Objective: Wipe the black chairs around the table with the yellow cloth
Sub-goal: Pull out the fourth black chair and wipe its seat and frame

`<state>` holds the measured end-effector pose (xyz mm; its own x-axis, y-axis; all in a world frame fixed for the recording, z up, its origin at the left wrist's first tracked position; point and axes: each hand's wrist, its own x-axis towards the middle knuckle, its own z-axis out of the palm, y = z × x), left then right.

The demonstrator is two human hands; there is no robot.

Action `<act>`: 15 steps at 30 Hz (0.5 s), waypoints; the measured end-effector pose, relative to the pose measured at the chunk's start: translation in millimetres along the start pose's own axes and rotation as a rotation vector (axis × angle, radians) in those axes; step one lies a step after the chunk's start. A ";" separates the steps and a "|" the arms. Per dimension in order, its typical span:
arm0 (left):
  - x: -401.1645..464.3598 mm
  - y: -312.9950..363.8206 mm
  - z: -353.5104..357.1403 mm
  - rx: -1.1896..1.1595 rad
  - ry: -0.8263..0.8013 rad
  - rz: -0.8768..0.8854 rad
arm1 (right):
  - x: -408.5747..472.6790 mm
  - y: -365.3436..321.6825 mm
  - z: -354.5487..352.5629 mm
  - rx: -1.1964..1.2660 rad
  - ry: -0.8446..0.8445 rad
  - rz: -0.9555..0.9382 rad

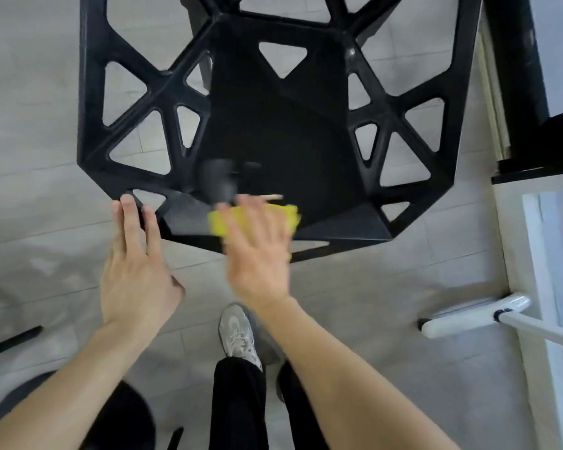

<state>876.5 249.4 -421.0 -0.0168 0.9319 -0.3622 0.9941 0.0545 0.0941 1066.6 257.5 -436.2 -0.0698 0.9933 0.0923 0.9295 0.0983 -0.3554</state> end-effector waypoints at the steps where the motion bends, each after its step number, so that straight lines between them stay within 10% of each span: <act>1: -0.6 -1.9 1.4 -0.005 0.010 0.006 | -1.3 -8.2 6.1 0.018 -0.060 -0.176; 5: -7.1 1.0 12.3 -0.082 0.092 -0.017 | -5.7 74.2 -11.7 -0.105 -0.163 -0.521; 10: -34.2 52.9 42.8 -0.534 0.076 -0.137 | -66.4 243.2 -95.8 -0.351 -0.150 -0.246; 15: -13.4 139.1 58.4 -1.316 0.028 -0.649 | -74.8 234.7 -95.1 -0.337 -0.114 -0.011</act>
<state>1021.3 223.6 -457.2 -0.4302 0.6227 -0.6536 -0.0013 0.7236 0.6902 1324.5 200.4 -438.1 -0.1024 0.9946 -0.0167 0.9944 0.1019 -0.0263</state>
